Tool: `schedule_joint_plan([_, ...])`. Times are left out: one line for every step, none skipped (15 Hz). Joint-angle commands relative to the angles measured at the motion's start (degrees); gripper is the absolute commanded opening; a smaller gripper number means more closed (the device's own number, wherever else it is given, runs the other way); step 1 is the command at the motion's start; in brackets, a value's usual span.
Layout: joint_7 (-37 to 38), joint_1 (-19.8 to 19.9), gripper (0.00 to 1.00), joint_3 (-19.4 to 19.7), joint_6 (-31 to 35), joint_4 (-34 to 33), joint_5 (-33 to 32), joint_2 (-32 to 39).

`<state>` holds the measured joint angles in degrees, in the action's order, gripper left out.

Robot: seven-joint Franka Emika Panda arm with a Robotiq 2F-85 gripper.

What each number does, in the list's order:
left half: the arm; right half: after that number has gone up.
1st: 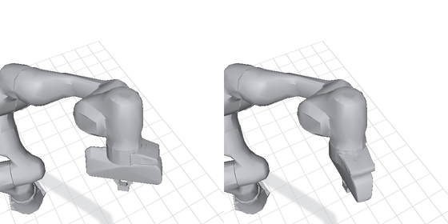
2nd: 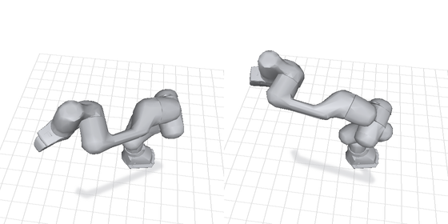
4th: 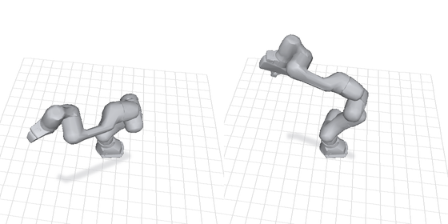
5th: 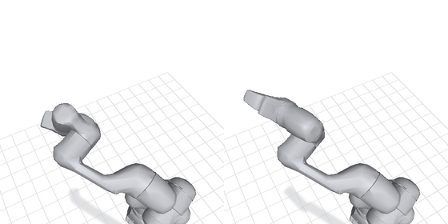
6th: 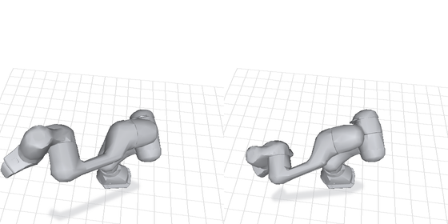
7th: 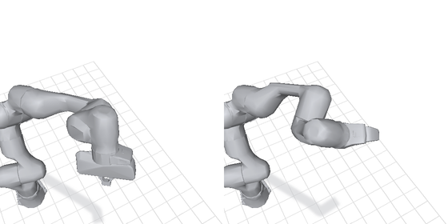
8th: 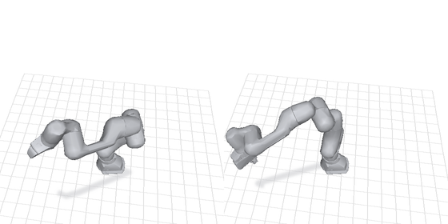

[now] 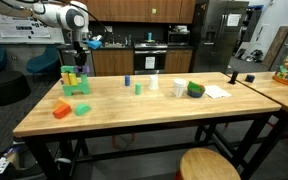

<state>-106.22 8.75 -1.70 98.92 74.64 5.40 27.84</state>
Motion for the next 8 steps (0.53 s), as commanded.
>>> schedule_joint_plan([0.86,-0.46,0.16,0.01,-0.13,-1.47,-0.74,0.50])
schedule_joint_plan([0.81,-0.50,0.16,0.00,-0.05,-1.40,-0.77,0.49])
schedule_joint_plan([0.83,-0.55,0.16,-0.02,-0.15,-1.51,-0.79,0.53])
schedule_joint_plan([0.75,-0.62,0.16,-0.06,-0.10,-1.46,-0.80,0.50])
schedule_joint_plan([0.69,-0.68,0.16,-0.11,-0.15,-1.47,-0.81,0.49])
schedule_joint_plan([0.64,-0.78,0.16,-0.15,-0.11,-1.46,-0.90,0.50])
schedule_joint_plan([0.63,-0.87,0.16,-0.18,-0.12,-1.43,-0.93,0.51])
schedule_joint_plan([0.60,-0.96,0.16,-0.20,-0.09,-1.40,-0.95,0.54])
